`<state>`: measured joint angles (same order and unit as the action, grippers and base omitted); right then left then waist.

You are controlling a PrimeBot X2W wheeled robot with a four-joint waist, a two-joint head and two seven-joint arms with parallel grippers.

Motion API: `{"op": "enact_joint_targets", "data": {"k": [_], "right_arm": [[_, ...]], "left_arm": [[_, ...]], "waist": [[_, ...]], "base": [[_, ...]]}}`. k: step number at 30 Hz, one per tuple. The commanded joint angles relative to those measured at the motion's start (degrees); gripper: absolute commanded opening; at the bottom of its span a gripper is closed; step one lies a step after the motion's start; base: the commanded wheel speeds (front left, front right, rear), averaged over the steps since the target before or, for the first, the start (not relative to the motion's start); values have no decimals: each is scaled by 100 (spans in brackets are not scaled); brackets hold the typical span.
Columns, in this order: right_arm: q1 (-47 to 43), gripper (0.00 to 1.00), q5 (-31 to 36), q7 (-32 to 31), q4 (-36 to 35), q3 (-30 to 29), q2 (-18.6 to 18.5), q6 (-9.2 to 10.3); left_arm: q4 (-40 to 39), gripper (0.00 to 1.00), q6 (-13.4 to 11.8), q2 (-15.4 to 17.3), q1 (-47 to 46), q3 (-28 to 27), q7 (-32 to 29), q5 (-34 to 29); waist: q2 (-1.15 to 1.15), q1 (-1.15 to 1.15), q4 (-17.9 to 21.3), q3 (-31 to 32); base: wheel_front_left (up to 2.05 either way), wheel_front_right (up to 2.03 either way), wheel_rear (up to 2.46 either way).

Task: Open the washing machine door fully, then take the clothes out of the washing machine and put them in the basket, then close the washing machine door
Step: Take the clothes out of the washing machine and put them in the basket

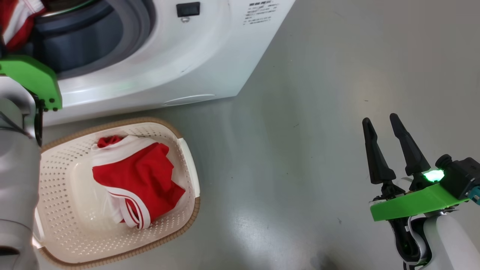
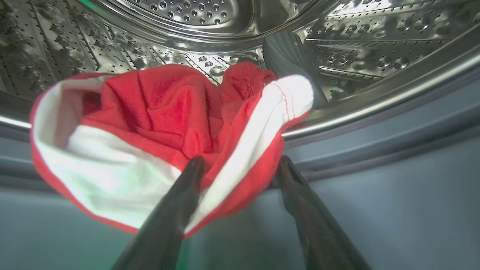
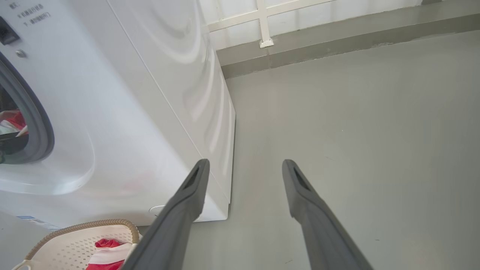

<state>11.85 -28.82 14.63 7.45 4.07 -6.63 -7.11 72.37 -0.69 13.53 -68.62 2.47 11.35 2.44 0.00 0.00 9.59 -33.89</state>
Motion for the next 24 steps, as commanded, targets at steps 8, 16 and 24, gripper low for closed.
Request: {"op": "enact_joint_targets", "data": {"k": [8,16,24], "right_arm": [[-54,100,-55,37,-114,98,-26,-37],[-169,100,-39,37,-75,89,-64,-37],[-352,100,-14,37,-40,92,-113,-37]], "left_arm": [[39,0,-36,250,-15,-17,198,37],[-750,0,18,64,438,-190,360,309],[-2883,0,178,-268,1773,-605,363,579]], "waist": [[0,0,-56,126],[0,0,-197,408],[0,0,-369,851]], "base": [[0,0,0],[0,0,0],[0,0,0]]}}
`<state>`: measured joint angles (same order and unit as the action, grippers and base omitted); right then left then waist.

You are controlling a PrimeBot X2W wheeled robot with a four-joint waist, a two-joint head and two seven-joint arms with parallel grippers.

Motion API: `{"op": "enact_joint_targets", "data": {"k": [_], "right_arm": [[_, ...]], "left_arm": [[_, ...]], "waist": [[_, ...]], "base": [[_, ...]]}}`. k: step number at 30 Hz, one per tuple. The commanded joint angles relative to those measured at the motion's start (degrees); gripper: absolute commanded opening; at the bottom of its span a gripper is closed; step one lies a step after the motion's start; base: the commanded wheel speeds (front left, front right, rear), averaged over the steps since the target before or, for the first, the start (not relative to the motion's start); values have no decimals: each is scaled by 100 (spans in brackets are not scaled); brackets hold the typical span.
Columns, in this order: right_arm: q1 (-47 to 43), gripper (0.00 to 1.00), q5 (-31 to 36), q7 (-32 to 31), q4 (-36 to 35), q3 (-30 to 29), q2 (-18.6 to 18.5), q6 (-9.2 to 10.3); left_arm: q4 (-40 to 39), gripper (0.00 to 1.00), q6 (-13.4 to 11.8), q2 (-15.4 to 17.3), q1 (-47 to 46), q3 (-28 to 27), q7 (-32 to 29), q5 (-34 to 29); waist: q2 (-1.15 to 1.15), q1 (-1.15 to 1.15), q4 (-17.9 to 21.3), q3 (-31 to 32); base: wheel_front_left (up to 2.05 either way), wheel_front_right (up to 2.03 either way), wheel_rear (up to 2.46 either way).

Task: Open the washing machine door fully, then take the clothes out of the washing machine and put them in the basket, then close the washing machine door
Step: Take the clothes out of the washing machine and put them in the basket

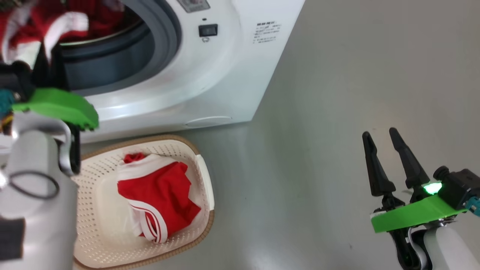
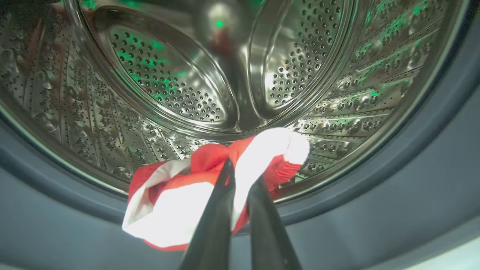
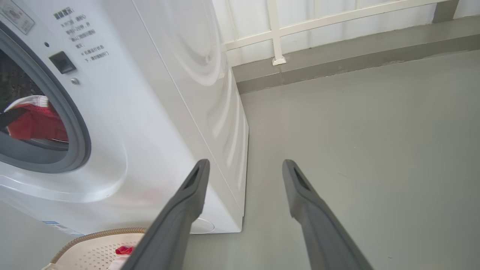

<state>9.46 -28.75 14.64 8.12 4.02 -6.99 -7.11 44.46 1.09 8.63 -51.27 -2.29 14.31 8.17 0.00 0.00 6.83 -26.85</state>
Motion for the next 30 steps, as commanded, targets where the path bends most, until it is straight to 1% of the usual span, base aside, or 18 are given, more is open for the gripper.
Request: {"op": "enact_joint_targets", "data": {"k": [1,7,12,16,20,23,28,29,30], "right_arm": [[-137,100,-19,36,-102,104,-80,-37],[-306,100,-18,36,-72,104,-98,-37],[-426,100,-16,36,-67,75,-111,-37],[-468,100,-16,36,-61,67,-111,-37],[-504,100,-18,36,-54,75,-111,-37],[-531,100,-18,36,-55,80,-107,-37],[-561,100,-31,36,-64,74,-117,-37],[-563,100,-31,36,-68,63,-120,-37],[-561,100,-31,36,-72,56,-122,-37]], "left_arm": [[-340,0,24,187,225,-154,68,-27],[-1617,0,116,-149,1288,-445,68,-94],[-2539,0,236,-398,1965,-678,68,-98],[-3178,0,282,-517,2370,-748,68,-106],[-3767,0,281,-562,2679,-756,68,-73],[-4198,0,226,-571,2877,-693,68,1],[-4962,0,1,-573,3135,-511,69,134],[-5296,0,-84,-574,3199,-413,69,92],[-5458,0,-135,-574,3223,-360,69,100]], "waist": [[0,0,-110,207],[0,0,-212,512],[0,0,-317,669],[0,0,-385,743],[0,0,-429,799],[0,0,-443,827],[0,0,-454,829],[0,0,-458,811],[0,0,-462,799]], "base": [[0,0,0],[0,0,0],[0,0,0],[0,0,0],[0,0,0],[0,0,0],[0,0,0],[0,0,0],[0,0,0]]}}
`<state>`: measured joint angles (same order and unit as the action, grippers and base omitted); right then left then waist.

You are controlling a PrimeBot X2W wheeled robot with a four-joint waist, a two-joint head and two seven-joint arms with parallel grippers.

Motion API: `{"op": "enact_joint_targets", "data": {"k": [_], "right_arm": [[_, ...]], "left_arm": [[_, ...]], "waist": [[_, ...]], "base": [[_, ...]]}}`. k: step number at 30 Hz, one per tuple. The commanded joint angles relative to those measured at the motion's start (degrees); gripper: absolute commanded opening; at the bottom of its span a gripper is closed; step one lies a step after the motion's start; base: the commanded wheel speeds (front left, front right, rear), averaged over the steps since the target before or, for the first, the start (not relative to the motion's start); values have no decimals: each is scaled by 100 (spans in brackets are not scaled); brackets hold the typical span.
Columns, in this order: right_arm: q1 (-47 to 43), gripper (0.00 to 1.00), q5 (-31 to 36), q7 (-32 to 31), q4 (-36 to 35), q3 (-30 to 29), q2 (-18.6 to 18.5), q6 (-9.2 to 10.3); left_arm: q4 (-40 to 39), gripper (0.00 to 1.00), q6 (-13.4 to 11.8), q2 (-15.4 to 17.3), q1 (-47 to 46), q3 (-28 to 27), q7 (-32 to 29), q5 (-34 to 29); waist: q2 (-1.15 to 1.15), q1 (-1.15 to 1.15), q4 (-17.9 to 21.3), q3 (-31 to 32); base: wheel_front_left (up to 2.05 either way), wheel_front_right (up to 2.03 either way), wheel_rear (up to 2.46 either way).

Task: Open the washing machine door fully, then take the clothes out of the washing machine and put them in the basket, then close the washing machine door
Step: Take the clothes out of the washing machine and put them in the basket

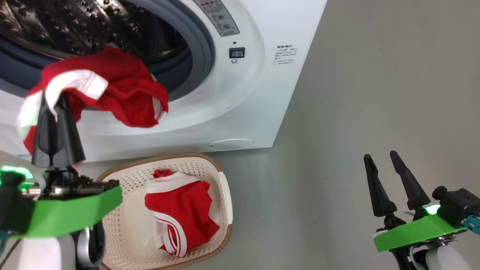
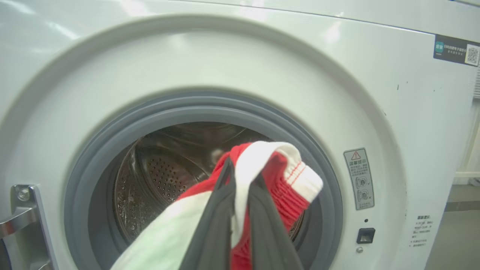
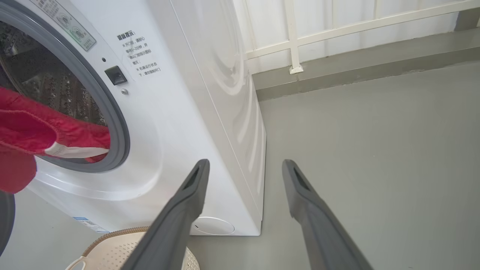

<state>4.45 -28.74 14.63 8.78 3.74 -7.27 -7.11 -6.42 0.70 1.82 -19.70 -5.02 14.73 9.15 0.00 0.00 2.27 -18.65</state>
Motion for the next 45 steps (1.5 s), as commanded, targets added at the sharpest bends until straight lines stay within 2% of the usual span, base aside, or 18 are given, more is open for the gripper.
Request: {"op": "enact_joint_targets", "data": {"k": [1,7,12,19,23,34,42,45], "right_arm": [[-61,100,-32,37,-138,84,-94,-37],[-34,100,-26,37,-152,64,-98,-37],[3,100,-28,37,-148,88,-87,-37],[49,100,-45,37,-137,129,-62,-37],[105,100,-58,37,-145,138,-42,-37],[316,100,-72,37,-197,203,-30,-37],[475,100,-84,37,-256,219,-22,-37],[553,100,-86,37,-287,221,-14,-37]], "left_arm": [[-370,0,-95,107,66,-88,27,2],[-975,0,-277,107,160,198,27,-114],[-639,0,-358,107,309,301,27,76],[641,0,-308,106,518,385,27,302],[1504,0,-182,106,476,478,27,463],[3710,0,120,106,-139,580,27,338],[4921,9,222,106,-816,515,27,178],[5315,20,223,106,-1120,463,27,114]], "waist": [[0,0,-7,-22],[0,0,-20,-85],[0,0,5,-119],[0,0,69,-216],[0,0,95,-347],[0,0,214,-804],[0,0,351,-1265],[0,0,391,-1455]], "base": [[0,0,0],[0,0,0],[0,0,0],[0,0,0],[0,0,0],[0,0,0],[0,0,0],[0,0,0]]}}
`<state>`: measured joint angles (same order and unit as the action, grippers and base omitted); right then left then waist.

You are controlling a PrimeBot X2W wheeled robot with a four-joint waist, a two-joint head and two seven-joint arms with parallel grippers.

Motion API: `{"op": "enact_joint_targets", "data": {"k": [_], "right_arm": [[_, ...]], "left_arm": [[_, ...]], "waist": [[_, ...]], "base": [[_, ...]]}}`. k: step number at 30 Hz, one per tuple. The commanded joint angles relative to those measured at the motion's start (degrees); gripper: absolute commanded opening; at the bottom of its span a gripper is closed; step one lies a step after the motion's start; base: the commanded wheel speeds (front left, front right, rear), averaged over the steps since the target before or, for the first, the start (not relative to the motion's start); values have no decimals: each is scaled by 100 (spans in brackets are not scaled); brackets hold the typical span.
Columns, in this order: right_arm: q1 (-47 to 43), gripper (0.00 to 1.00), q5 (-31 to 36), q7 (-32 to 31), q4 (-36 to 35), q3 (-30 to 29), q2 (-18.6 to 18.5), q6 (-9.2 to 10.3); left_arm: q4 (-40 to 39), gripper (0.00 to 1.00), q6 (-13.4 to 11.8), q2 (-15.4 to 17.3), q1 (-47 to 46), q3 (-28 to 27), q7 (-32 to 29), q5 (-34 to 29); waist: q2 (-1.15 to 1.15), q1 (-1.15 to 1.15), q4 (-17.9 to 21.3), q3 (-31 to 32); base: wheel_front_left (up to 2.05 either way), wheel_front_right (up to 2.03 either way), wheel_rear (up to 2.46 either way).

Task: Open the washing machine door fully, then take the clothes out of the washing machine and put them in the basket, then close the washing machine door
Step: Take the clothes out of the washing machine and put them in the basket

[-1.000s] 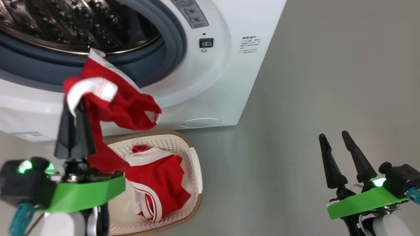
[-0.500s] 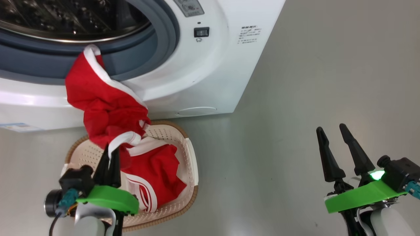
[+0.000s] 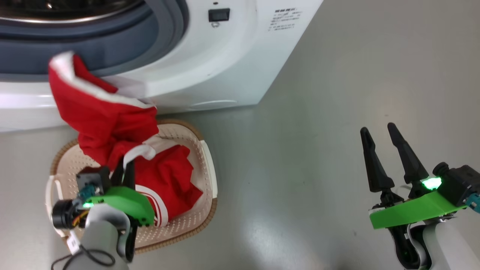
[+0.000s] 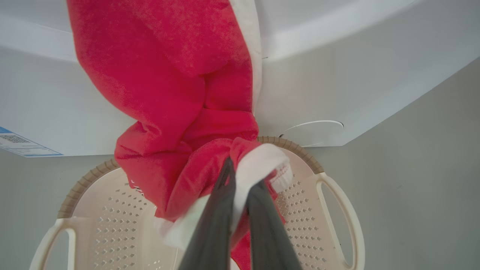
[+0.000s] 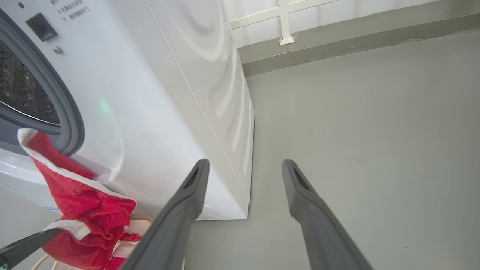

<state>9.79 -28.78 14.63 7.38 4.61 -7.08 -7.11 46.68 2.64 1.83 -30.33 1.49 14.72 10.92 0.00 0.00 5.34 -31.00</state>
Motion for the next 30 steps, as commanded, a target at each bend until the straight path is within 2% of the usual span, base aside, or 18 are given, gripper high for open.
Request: {"op": "enact_joint_targets", "data": {"k": [1,2,6,11,17,19,23,24,25,26,30], "right_arm": [[20,100,-81,37,-147,134,-33,-37],[48,100,-81,37,-157,136,-29,-37],[163,100,-79,37,-183,151,-13,-37],[265,100,-85,37,-199,161,3,-37],[300,100,-80,37,-218,148,11,-37],[302,100,-76,37,-224,138,10,-37],[306,100,-64,37,-251,110,5,-37],[308,100,-62,37,-255,100,0,-37],[310,100,-61,37,-258,91,-6,-37],[312,100,-59,37,-258,83,-12,-37],[329,100,-49,37,-245,75,-28,-37]], "left_arm": [[5,20,29,105,-57,-188,28,-63],[135,23,28,110,-166,-221,28,-91],[526,27,18,140,-548,-306,28,-205],[869,28,9,163,-848,-402,28,-272],[1538,25,83,158,-1070,-498,28,-210],[1675,37,98,156,-1141,-496,28,-213],[1787,48,113,151,-1222,-527,28,-191],[1797,59,116,149,-1238,-530,28,-189],[1804,85,118,147,-1250,-532,28,-189],[1808,100,120,145,-1259,-533,28,-188],[1820,100,129,135,-1273,-560,28,-158]], "waist": [[0,0,85,-220],[0,0,99,-284],[0,0,154,-495],[0,0,225,-661],[0,0,273,-781],[0,0,274,-819],[0,0,258,-885],[0,0,249,-896],[0,0,239,-905],[0,0,229,-909],[0,0,192,-897]], "base": [[0,0,0],[0,0,0],[0,0,0],[0,0,0],[0,0,0],[0,0,0],[0,0,0],[0,0,0],[0,0,0],[0,0,0],[0,0,0]]}}
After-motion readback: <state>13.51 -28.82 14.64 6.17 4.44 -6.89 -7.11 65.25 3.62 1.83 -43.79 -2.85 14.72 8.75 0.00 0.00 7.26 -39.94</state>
